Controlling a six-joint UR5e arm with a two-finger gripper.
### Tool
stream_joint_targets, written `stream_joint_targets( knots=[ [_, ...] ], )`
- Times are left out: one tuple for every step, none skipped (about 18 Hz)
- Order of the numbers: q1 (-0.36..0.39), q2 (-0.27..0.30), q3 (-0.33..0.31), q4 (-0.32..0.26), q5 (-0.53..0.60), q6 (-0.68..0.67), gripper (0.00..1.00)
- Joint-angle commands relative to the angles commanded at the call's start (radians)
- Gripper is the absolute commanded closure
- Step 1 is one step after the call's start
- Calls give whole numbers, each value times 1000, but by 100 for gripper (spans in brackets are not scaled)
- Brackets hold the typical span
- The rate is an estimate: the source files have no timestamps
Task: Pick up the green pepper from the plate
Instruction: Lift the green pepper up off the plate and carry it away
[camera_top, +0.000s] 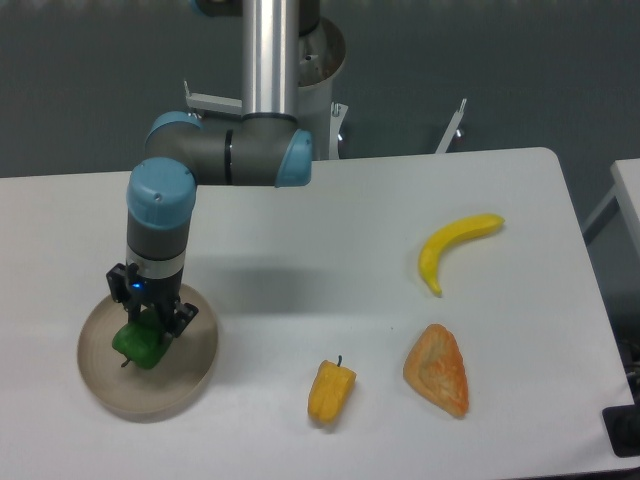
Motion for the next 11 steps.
stream_joint_targets(
  knots=[
    [23, 8, 5, -18, 15, 43, 75],
    [55, 21, 6, -46, 29, 98, 75],
    [98, 40, 9, -69, 38, 150, 75],
    [133, 48, 9, -84, 43, 196, 75],
    [163, 51, 11, -92, 48, 242, 75],
    [196, 54, 17, -97, 46, 297, 75],
    [228, 64, 23, -110, 48, 345, 75],
    [258, 71, 28, -133, 48, 394, 75],
    [285, 72, 37, -153, 48, 446, 75],
    [313, 72, 46, -170, 48, 495, 75],
    [339, 71, 51, -182, 49, 537, 75]
  ],
)
